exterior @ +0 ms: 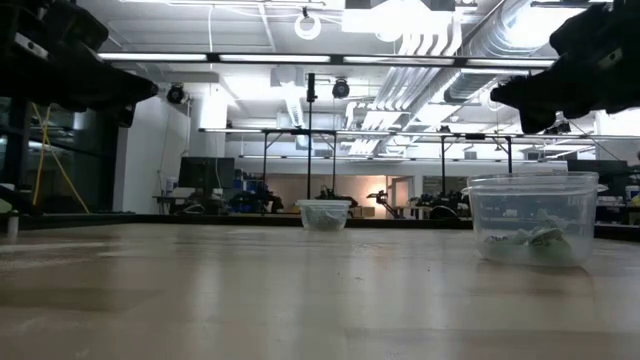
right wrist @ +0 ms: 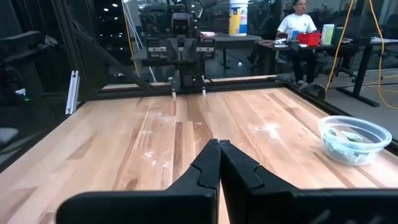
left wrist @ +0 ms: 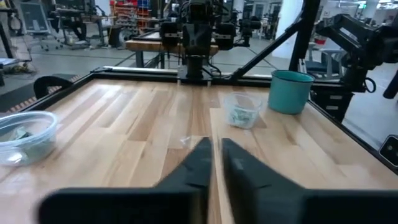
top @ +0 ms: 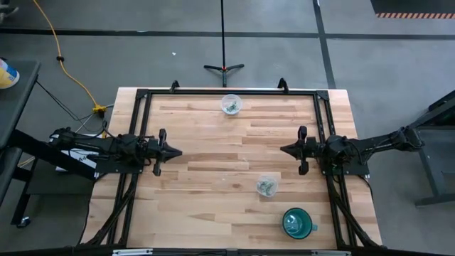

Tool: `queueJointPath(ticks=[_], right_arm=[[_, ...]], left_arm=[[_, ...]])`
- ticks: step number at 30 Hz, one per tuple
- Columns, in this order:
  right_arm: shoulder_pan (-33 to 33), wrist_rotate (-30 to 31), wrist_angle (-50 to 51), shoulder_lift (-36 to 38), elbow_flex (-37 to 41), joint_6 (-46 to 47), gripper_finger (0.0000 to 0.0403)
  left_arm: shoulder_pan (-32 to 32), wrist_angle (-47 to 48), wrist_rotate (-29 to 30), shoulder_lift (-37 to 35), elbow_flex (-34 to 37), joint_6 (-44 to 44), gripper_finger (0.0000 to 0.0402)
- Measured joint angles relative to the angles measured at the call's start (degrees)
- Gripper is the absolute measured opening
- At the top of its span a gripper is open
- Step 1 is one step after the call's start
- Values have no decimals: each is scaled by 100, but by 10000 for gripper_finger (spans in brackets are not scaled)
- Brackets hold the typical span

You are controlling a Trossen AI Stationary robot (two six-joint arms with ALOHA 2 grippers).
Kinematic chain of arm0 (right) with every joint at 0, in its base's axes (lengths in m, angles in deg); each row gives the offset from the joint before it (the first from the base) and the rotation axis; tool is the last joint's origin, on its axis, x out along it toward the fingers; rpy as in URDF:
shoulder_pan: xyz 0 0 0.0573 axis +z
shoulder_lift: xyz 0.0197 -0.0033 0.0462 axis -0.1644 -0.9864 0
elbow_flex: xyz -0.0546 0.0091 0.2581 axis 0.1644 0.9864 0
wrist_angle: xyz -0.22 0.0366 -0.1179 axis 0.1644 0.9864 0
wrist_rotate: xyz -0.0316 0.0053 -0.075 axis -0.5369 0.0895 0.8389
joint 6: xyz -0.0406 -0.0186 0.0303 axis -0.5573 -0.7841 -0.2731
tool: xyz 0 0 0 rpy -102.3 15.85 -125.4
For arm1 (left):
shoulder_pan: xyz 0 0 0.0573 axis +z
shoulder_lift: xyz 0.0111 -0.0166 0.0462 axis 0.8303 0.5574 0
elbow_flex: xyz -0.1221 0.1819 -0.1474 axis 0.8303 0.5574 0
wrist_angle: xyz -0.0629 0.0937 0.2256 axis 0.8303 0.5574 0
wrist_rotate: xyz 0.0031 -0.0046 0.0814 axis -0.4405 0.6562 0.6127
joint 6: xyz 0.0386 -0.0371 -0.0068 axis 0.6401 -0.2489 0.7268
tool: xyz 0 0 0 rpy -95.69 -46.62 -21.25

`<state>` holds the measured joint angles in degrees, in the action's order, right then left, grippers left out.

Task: Pick and place Stevia / Truvia into bins
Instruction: Return to Home Position

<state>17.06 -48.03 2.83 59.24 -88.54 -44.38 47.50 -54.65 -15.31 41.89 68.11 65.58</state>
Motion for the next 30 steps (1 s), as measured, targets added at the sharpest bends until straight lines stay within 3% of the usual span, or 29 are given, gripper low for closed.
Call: queueJointPath(ticks=[6,12,20,30], right_arm=[[0,0,78,0,0,2,0],[0,-2,80,0,2,2,0],[0,-2,80,0,2,2,0],[0,-4,80,0,4,2,0]], left_arm=[[-2,0,3,2,2,-2,171],[-2,0,5,2,2,-2,227],[-2,0,11,2,2,-2,254],[-2,0,13,4,4,-4,253]])
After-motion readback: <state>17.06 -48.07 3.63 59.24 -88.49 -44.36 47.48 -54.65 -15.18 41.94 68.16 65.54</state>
